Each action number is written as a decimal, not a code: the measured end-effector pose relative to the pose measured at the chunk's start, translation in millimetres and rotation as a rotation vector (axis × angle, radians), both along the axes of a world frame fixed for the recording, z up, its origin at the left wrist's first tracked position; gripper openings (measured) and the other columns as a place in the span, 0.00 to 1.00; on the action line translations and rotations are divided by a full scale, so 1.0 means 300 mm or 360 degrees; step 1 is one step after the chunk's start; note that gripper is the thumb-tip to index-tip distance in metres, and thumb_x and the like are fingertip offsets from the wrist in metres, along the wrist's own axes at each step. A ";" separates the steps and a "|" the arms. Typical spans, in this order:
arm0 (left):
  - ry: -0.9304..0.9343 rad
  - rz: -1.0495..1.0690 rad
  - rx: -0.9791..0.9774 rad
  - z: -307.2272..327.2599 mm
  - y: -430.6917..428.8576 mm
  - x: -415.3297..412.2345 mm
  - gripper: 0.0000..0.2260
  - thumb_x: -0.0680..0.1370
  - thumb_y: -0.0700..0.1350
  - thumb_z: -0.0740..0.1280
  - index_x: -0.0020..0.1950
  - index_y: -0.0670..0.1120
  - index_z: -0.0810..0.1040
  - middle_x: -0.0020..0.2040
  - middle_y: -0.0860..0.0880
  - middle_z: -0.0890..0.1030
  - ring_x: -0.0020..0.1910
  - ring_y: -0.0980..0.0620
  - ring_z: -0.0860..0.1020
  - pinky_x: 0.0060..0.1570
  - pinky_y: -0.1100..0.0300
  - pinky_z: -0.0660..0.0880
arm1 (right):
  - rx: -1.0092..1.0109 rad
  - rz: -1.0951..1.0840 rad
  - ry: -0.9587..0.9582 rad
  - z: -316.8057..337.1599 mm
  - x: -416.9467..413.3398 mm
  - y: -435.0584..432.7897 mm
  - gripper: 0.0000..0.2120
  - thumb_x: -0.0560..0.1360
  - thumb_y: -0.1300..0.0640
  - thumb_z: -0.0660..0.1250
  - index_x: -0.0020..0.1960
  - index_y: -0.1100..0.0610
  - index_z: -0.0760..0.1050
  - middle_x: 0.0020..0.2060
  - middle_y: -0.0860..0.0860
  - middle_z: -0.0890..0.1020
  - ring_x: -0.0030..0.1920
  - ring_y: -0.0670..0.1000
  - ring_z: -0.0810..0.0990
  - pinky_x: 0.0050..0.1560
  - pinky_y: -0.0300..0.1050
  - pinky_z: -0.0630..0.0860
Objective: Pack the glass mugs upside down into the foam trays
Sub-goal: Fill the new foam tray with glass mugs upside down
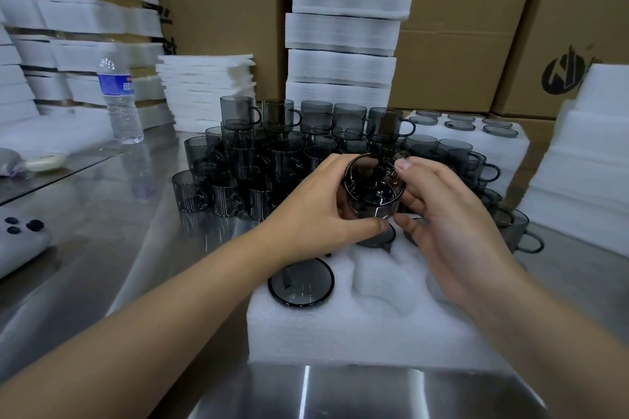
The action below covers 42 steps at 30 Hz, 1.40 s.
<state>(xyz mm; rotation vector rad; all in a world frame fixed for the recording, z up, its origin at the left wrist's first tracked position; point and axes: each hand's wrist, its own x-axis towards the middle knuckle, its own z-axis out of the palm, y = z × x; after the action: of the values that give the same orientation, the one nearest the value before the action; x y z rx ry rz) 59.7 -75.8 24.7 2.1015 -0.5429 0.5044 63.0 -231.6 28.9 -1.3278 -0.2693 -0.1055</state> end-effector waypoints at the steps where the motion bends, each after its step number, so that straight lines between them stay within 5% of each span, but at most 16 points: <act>1: -0.0009 -0.0006 -0.0003 0.000 -0.001 -0.001 0.29 0.68 0.45 0.77 0.67 0.50 0.71 0.59 0.54 0.74 0.60 0.59 0.73 0.61 0.57 0.72 | 0.0006 -0.0013 -0.0011 0.002 -0.001 0.001 0.04 0.71 0.50 0.70 0.45 0.47 0.81 0.44 0.45 0.84 0.47 0.44 0.81 0.45 0.43 0.73; 11: 0.0011 -0.0114 -0.0032 -0.001 0.000 0.000 0.28 0.68 0.44 0.76 0.61 0.62 0.69 0.57 0.56 0.73 0.43 0.58 0.78 0.39 0.69 0.73 | 0.0087 -0.0063 -0.0085 0.013 -0.021 0.003 0.04 0.73 0.57 0.69 0.45 0.49 0.81 0.38 0.41 0.83 0.38 0.37 0.81 0.33 0.28 0.73; 17: 0.0035 -0.0144 -0.0013 -0.005 0.002 0.000 0.28 0.68 0.45 0.75 0.64 0.61 0.69 0.58 0.55 0.72 0.39 0.61 0.77 0.37 0.68 0.74 | 0.0089 -0.0144 -0.0074 0.020 -0.024 0.004 0.05 0.73 0.55 0.68 0.46 0.48 0.81 0.41 0.43 0.84 0.40 0.37 0.80 0.34 0.28 0.72; 26: 0.0026 -0.0160 0.0023 -0.004 0.005 0.000 0.32 0.70 0.28 0.63 0.61 0.63 0.67 0.57 0.52 0.71 0.38 0.62 0.75 0.37 0.68 0.72 | 0.0075 -0.0188 -0.0083 0.027 -0.029 0.008 0.05 0.73 0.54 0.67 0.43 0.47 0.82 0.40 0.42 0.84 0.41 0.37 0.80 0.35 0.27 0.72; 36: -0.0046 -0.0148 -0.0026 -0.009 0.007 0.008 0.31 0.70 0.26 0.60 0.58 0.61 0.70 0.55 0.57 0.71 0.40 0.61 0.77 0.37 0.70 0.70 | 0.0054 -0.0130 -0.0098 0.032 -0.037 0.005 0.05 0.72 0.54 0.69 0.45 0.46 0.82 0.42 0.42 0.84 0.41 0.37 0.80 0.34 0.27 0.71; 39: -0.0103 -0.0096 -0.0068 -0.009 0.010 0.012 0.30 0.70 0.25 0.56 0.55 0.59 0.72 0.53 0.57 0.72 0.39 0.63 0.77 0.38 0.66 0.72 | -0.0065 -0.0069 -0.0116 0.025 -0.036 0.005 0.12 0.70 0.58 0.70 0.49 0.44 0.81 0.49 0.44 0.83 0.47 0.40 0.81 0.35 0.27 0.72; 42: -0.0140 -0.0009 -0.0107 -0.012 0.016 0.019 0.25 0.69 0.24 0.54 0.51 0.52 0.75 0.51 0.53 0.76 0.38 0.61 0.76 0.40 0.65 0.72 | -0.0165 -0.0051 -0.0069 0.023 -0.035 0.006 0.16 0.70 0.63 0.69 0.49 0.43 0.81 0.45 0.43 0.83 0.39 0.37 0.80 0.32 0.28 0.71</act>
<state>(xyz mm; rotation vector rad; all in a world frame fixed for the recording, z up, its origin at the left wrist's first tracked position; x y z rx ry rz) 65.6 -71.0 21.0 2.0206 -0.5746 0.6062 52.5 -229.7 35.7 -1.4342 -0.2936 -0.1489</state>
